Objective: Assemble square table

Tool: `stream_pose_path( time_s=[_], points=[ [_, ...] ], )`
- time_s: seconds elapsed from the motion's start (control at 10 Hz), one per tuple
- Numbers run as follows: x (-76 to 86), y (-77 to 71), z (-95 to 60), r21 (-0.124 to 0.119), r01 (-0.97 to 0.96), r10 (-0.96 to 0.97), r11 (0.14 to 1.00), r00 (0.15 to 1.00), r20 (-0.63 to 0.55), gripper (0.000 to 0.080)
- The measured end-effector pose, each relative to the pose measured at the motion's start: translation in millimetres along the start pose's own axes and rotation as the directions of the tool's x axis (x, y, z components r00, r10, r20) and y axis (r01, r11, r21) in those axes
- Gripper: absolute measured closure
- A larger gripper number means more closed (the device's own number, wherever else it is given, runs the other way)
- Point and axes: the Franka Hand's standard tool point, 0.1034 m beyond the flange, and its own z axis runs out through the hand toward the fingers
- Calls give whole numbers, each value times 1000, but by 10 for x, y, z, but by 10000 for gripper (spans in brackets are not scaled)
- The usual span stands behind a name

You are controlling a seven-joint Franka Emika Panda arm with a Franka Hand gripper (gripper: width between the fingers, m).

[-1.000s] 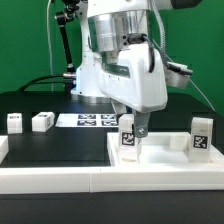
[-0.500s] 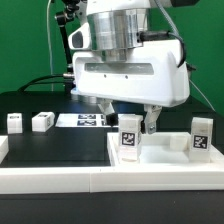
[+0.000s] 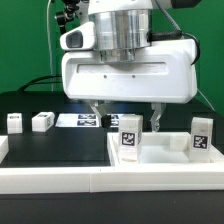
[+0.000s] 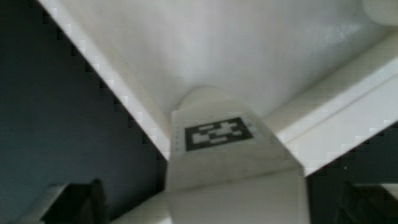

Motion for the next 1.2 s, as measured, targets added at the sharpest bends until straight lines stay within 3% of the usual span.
stream_pose_path(
  time_s=[0.2, 0.3, 0.4, 0.5, 0.6, 0.7, 1.2],
  points=[
    [-16, -12, 2, -49, 151, -151, 987, 989, -6, 150],
    [-13, -4, 2, -52, 208, -209, 977, 978, -3, 150],
    [-4, 11, 1, -52, 207, -207, 977, 978, -3, 236],
    [-8, 10, 3, -52, 204, -205, 978, 979, -3, 375],
    [-8, 11, 3, -52, 204, -205, 978, 979, -3, 375],
    [-9, 12, 5, -52, 203, -203, 978, 979, -2, 511],
    [-14, 8, 9, -48, -36, 35, 998, 999, -13, 511]
  ],
)
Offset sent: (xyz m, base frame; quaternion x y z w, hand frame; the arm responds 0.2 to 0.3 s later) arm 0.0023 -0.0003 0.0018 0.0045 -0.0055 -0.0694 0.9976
